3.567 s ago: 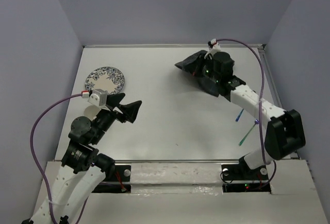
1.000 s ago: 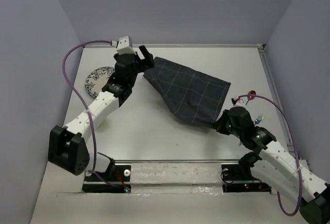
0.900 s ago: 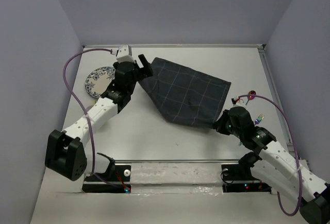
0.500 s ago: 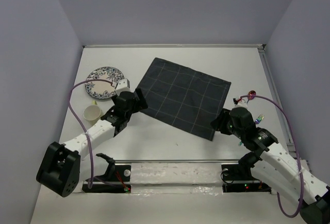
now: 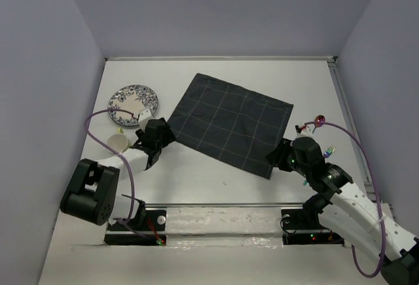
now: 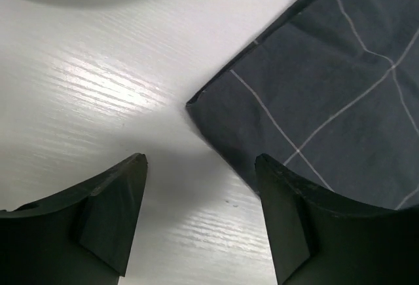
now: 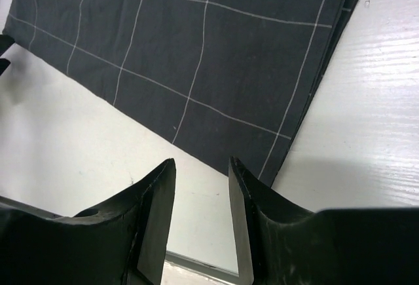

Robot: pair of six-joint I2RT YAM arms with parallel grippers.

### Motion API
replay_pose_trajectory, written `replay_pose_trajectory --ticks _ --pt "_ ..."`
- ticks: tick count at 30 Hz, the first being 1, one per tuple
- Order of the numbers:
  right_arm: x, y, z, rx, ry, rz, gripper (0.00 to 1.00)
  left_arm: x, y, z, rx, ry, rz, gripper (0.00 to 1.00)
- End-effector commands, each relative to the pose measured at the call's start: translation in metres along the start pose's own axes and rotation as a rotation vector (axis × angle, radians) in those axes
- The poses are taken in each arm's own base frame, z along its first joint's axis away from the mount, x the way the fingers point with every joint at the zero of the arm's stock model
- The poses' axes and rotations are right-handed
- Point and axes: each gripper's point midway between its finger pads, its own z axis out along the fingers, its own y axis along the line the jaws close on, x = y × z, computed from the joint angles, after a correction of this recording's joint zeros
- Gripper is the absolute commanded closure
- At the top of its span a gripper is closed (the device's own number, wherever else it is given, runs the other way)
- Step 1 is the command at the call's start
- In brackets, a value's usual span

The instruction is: Set the dinner table for one person

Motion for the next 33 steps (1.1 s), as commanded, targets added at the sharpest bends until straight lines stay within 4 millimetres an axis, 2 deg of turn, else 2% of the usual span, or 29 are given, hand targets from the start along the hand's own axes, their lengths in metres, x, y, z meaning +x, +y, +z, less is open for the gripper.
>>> replay_pose_trajectory --ticks 1,5,7,14,15,16,17,19,20,22,24,25,26,27,28,29,30,32,33 --pt "-0.001 0.012 0.0 -0.069 -0.017 0.005 0.56 -0.026 -0.015 0.013 0.028 -0.074 -0.048 0.27" --pt "0.004 0.012 0.004 -0.079 0.0 0.01 0.57 -0.023 -0.019 0.025 0.025 -0.059 -0.039 0.44" --pt "0.005 0.013 0.005 -0.082 0.001 0.012 0.57 -0.024 -0.021 0.026 0.029 -0.058 -0.036 0.45" --pt "0.004 0.012 0.006 -0.079 -0.006 0.012 0.57 -0.026 -0.023 0.031 0.026 -0.061 -0.03 0.65" --pt "0.004 0.012 0.007 -0.075 -0.007 0.012 0.57 -0.025 -0.023 0.032 0.026 -0.058 -0.025 0.76" --pt "0.001 0.01 0.007 -0.062 -0.017 0.013 0.56 -0.024 -0.023 0.032 0.026 -0.056 -0.022 0.81" --pt "0.001 0.008 0.009 -0.05 -0.023 0.014 0.55 -0.025 -0.025 0.032 0.035 -0.055 -0.021 0.98" --pt "0.002 0.001 0.016 -0.003 -0.017 0.013 0.39 -0.027 -0.028 0.03 0.05 -0.056 -0.015 1.0" --pt "-0.001 -0.005 0.02 0.037 -0.031 0.016 0.26 -0.029 -0.033 0.025 0.082 -0.059 -0.017 1.0" --pt "-0.003 -0.014 0.028 0.103 -0.031 0.011 0.19 -0.033 -0.042 0.015 0.115 -0.077 -0.015 1.0" --pt "-0.009 -0.027 0.039 0.214 -0.044 0.002 0.19 -0.04 -0.06 -0.007 0.167 -0.129 -0.004 1.0" --pt "-0.012 -0.03 0.043 0.246 -0.052 0.005 0.21 -0.038 -0.062 -0.014 0.172 -0.131 0.003 1.0" --pt "-0.01 -0.041 0.05 0.316 -0.045 -0.002 0.26 -0.039 -0.064 -0.021 0.18 -0.144 0.005 1.0" --pt "-0.018 -0.037 0.053 0.327 -0.058 -0.002 0.3 -0.041 -0.065 -0.033 0.192 -0.161 0.003 1.0" --pt "-0.02 -0.038 0.056 0.349 -0.059 -0.001 0.34 -0.043 -0.064 -0.038 0.194 -0.17 0.001 1.0" --pt "-0.022 -0.041 0.059 0.377 -0.069 0.005 0.42 -0.041 -0.057 -0.041 0.183 -0.176 0.001 1.0" --pt "-0.023 -0.044 0.066 0.408 -0.057 0.008 0.45 -0.047 -0.057 -0.052 0.2 -0.196 -0.011 1.0" --pt "-0.028 -0.049 0.074 0.436 -0.063 0.027 0.49 -0.046 -0.055 -0.06 0.214 -0.207 -0.018 1.0" --pt "-0.024 -0.051 0.081 0.448 -0.034 0.03 0.51 -0.047 -0.051 -0.067 0.223 -0.222 -0.029 1.0"
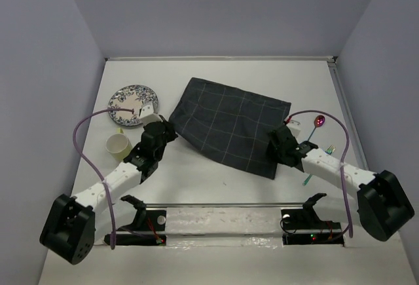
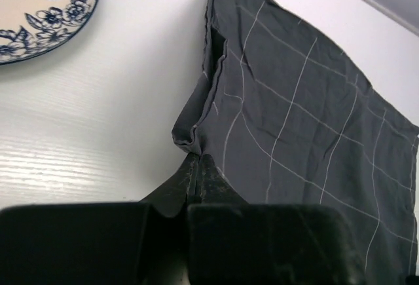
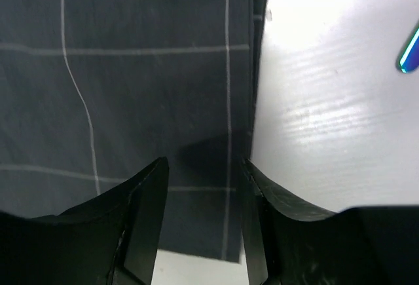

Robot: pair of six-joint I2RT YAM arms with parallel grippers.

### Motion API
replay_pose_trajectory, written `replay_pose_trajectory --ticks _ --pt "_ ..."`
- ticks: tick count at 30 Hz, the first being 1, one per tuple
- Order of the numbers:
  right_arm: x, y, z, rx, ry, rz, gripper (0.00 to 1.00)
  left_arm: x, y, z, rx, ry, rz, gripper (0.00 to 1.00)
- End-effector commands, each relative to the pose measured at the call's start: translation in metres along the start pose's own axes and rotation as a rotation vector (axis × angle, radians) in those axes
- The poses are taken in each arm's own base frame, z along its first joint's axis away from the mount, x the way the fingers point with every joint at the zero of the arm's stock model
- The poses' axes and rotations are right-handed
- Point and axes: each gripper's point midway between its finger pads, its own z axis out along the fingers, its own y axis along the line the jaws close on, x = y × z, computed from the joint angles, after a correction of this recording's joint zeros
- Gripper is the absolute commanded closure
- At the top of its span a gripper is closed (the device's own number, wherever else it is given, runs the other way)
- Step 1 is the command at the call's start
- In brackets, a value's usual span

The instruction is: Set the dinner table for one person

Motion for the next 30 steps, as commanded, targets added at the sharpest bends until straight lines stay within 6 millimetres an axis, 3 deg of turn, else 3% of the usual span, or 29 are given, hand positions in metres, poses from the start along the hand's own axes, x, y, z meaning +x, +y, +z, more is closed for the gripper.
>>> replay_pose_trajectory --ticks 1,7,9,11,16,17,18,19,20,22,23,24,26,28,30 --pt "-0.036 0.014 0.014 0.033 -0.09 0.074 0.51 -0.001 0.021 -0.021 -0.049 -0.048 0.003 1.0" --pt "-0.043 0.018 0.042 0.032 -0.055 0.119 0.55 0.008 0.022 -0.03 -0.006 -0.034 -0.002 1.0" --pt "-0.043 0.02 0.052 0.021 -0.039 0.13 0.61 0.013 0.024 -0.033 0.005 -0.026 -0.002 1.0" --pt "-0.046 0.035 0.064 -0.051 -0.005 0.127 0.76 0.009 0.022 -0.038 0.029 -0.043 -0.016 1.0" --pt "-0.08 0.075 0.086 -0.147 -0.043 0.062 0.92 0.004 0.018 -0.045 0.065 -0.065 -0.038 1.0" --pt "-0.095 0.092 0.087 -0.183 -0.053 0.054 0.92 0.004 0.018 -0.046 0.065 -0.068 -0.034 1.0" --pt "-0.102 0.097 0.085 -0.192 -0.06 0.049 0.92 0.002 0.018 -0.046 0.068 -0.071 -0.033 1.0" --pt "-0.106 0.098 0.082 -0.192 -0.063 0.043 0.89 0.002 0.018 -0.047 0.068 -0.072 -0.031 1.0" --pt "-0.114 0.1 0.076 -0.197 -0.083 0.042 0.69 0.001 0.017 -0.047 0.072 -0.075 -0.03 1.0" --pt "-0.124 0.092 0.06 -0.177 -0.125 0.046 0.44 -0.001 0.016 -0.049 0.08 -0.082 -0.034 1.0" --pt "-0.125 0.087 0.054 -0.161 -0.136 0.053 0.25 -0.002 0.014 -0.049 0.086 -0.085 -0.036 1.0" --pt "-0.124 0.083 0.049 -0.156 -0.139 0.056 0.21 -0.004 0.013 -0.05 0.094 -0.093 -0.041 1.0" --pt "-0.109 0.067 0.035 -0.147 -0.127 0.087 0.19 -0.005 0.012 -0.051 0.1 -0.098 -0.038 1.0" --pt "-0.083 0.047 0.026 -0.142 -0.102 0.134 0.31 -0.009 0.009 -0.053 0.112 -0.105 -0.036 1.0" --pt "-0.069 0.033 0.016 -0.145 -0.102 0.171 0.39 -0.011 0.007 -0.055 0.122 -0.112 -0.037 1.0"
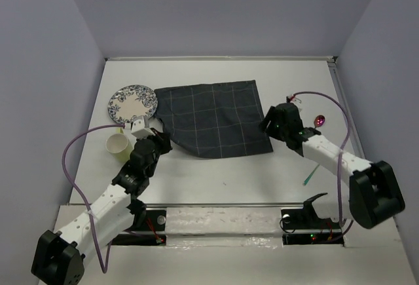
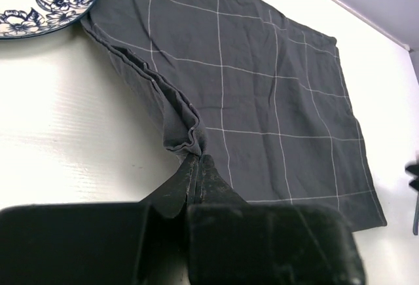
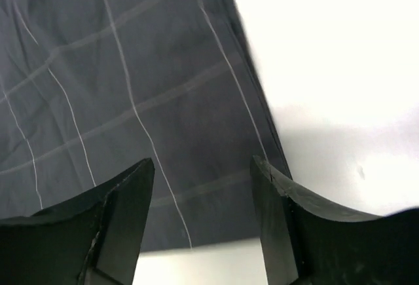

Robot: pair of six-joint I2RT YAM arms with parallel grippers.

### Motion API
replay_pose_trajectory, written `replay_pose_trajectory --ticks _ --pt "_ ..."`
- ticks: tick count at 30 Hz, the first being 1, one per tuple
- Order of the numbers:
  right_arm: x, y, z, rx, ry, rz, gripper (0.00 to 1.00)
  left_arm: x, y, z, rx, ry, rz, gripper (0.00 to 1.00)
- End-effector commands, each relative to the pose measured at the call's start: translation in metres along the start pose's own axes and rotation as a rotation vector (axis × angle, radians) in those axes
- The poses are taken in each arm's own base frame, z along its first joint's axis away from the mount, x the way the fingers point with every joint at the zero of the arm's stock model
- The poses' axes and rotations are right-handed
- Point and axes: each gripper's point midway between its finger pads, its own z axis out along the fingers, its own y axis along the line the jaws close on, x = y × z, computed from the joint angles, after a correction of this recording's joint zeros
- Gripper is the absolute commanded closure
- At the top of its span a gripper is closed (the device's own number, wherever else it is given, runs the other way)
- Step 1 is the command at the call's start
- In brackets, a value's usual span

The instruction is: Set the dinner table for one person

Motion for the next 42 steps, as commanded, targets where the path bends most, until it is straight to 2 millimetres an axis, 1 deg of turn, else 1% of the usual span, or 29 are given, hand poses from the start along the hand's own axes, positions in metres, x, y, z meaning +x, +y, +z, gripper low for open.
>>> replay_pose_trajectory --ticks 1,2,3,4,6,7,12,16,18,22,23,25,26,29,30,31,32,34,35,36,37,38,39,40,41,42 --pt "0.052 -0.051 -0.022 0.087 0.069 0.073 0.41 -0.013 -0.009 -0.003 0.042 -0.049 0.001 1.0" --pt "0.061 -0.056 -0.024 0.09 0.085 0.086 0.46 -0.013 -0.009 -0.004 0.045 -0.051 0.0 1.0" --pt "0.067 -0.06 -0.025 0.096 0.096 0.105 0.47 -0.013 -0.01 -0.004 0.05 -0.051 -0.001 1.0" --pt "0.073 -0.067 -0.025 0.114 0.106 0.11 0.48 -0.013 -0.011 -0.004 0.053 -0.051 -0.003 1.0" --pt "0.08 -0.077 -0.025 0.154 0.107 0.125 0.5 -0.012 -0.012 -0.003 0.059 -0.047 -0.002 1.0" --pt "0.082 -0.08 -0.024 0.164 0.111 0.127 0.5 -0.011 -0.012 -0.003 0.06 -0.042 -0.001 1.0" --pt "0.078 -0.082 -0.019 0.188 0.087 0.145 0.49 -0.008 -0.012 -0.003 0.067 -0.034 0.002 1.0" --pt "0.084 -0.081 -0.01 0.196 0.109 0.15 0.48 -0.006 -0.013 -0.003 0.071 -0.031 0.001 1.0" --pt "0.087 -0.079 -0.008 0.187 0.121 0.157 0.51 -0.006 -0.012 -0.003 0.07 -0.031 0.002 1.0" --pt "0.088 -0.077 -0.007 0.178 0.124 0.17 0.69 -0.008 -0.014 -0.003 0.074 -0.034 -0.002 1.0" --pt "0.086 -0.076 -0.008 0.173 0.116 0.18 0.8 -0.009 -0.015 -0.003 0.075 -0.035 -0.004 1.0" --pt "0.08 -0.073 -0.009 0.163 0.094 0.189 0.91 -0.012 -0.017 -0.003 0.077 -0.044 -0.014 1.0" --pt "0.076 -0.07 -0.01 0.153 0.082 0.194 0.99 -0.013 -0.018 -0.003 0.079 -0.048 -0.02 1.0" --pt "0.053 -0.059 -0.017 0.114 0.011 0.193 1.0 -0.022 -0.027 -0.003 0.099 -0.056 -0.031 1.0" --pt "0.043 -0.057 -0.021 0.105 -0.025 0.19 1.0 -0.033 -0.036 -0.004 0.12 -0.076 -0.043 1.0" --pt "0.022 -0.046 -0.035 0.053 -0.09 0.201 1.0 -0.039 -0.042 -0.006 0.131 -0.079 -0.052 1.0" --pt "0.007 -0.043 -0.044 0.035 -0.143 0.176 1.0 -0.057 -0.056 -0.013 0.172 -0.102 -0.071 1.0" --pt "-0.024 -0.032 -0.071 -0.019 -0.241 0.159 1.0 -0.082 -0.074 -0.025 0.227 -0.141 -0.096 1.0" --pt "-0.055 -0.022 -0.105 -0.081 -0.346 0.148 1.0 -0.109 -0.09 -0.037 0.272 -0.191 -0.118 1.0" --pt "-0.071 -0.018 -0.125 -0.108 -0.4 0.141 1.0 -0.125 -0.095 -0.049 0.292 -0.223 -0.127 1.0" --pt "-0.098 -0.008 -0.165 -0.168 -0.483 0.15 1.0 -0.141 -0.101 -0.059 0.31 -0.259 -0.128 1.0" --pt "-0.112 -0.004 -0.186 -0.19 -0.527 0.148 1.0 -0.156 -0.105 -0.068 0.321 -0.292 -0.134 1.0" --pt "-0.121 -0.006 -0.204 -0.184 -0.551 0.114 1.0 -0.185 -0.112 -0.086 0.339 -0.359 -0.154 1.0" --pt "-0.133 -0.002 -0.222 -0.2 -0.585 0.104 1.0 -0.199 -0.114 -0.096 0.346 -0.392 -0.162 1.0" --pt "-0.156 0.007 -0.257 -0.245 -0.652 0.097 1.0 -0.212 -0.116 -0.104 0.351 -0.424 -0.162 1.0" --pt "-0.165 0.011 -0.272 -0.259 -0.676 0.089 1.0 -0.234 -0.124 -0.121 0.381 -0.473 -0.176 1.0"
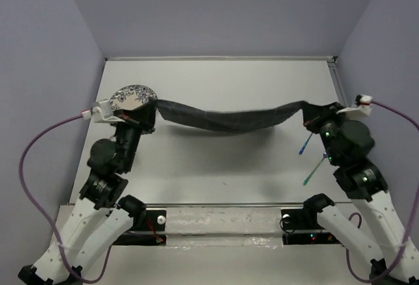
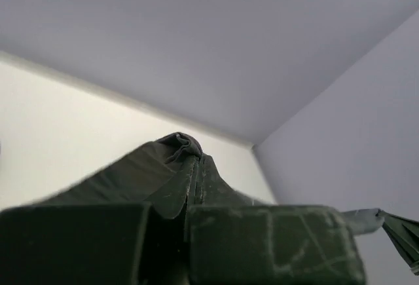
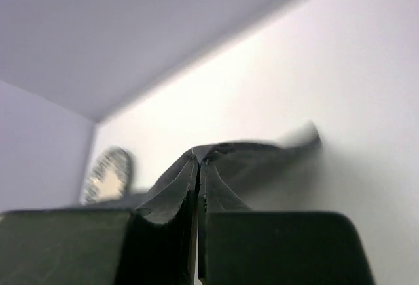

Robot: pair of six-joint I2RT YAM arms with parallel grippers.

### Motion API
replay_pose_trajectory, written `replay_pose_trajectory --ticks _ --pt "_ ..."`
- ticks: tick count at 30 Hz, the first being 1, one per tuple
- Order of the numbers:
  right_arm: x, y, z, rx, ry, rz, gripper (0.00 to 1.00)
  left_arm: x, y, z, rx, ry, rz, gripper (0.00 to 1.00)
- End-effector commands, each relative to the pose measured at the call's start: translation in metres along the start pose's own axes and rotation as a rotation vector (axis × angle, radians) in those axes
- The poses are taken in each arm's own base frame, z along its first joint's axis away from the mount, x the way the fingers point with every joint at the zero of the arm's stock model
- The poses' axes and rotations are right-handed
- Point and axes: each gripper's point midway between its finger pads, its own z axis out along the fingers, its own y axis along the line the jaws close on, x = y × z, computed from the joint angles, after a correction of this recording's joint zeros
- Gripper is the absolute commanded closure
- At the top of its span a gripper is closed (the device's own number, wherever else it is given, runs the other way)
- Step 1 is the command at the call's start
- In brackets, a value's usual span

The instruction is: Set the dinner table for one person

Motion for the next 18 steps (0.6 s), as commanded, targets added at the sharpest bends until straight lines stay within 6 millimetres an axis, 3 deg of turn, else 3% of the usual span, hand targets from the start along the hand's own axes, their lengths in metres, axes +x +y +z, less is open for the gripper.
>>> replay_pose_trajectory --ticks 1,4,8,14,17,18 --pt "-0.096 0.038 -0.05 -0.062 -0.185 -0.098 1.0 -0.096 -0.051 -0.024 0.104 -0.219 -0.026 1.0" --pt "-0.134 0.06 -0.068 -0.101 -0.254 -0.121 1.0 -0.125 -0.066 -0.028 0.125 -0.276 -0.015 1.0" --pt "-0.148 0.06 -0.051 -0.017 -0.282 -0.175 1.0 -0.129 -0.07 -0.015 0.097 -0.277 0.011 1.0" --pt "-0.124 0.058 0.001 0.052 -0.228 -0.236 1.0 -0.096 -0.051 0.017 0.027 -0.219 0.029 1.0" --pt "-0.121 0.056 0.022 0.084 -0.232 -0.257 1.0 -0.076 -0.03 0.036 -0.055 -0.196 0.057 1.0" --pt "-0.119 0.055 0.037 0.098 -0.224 -0.269 1.0 -0.071 -0.023 0.046 -0.081 -0.186 0.065 1.0"
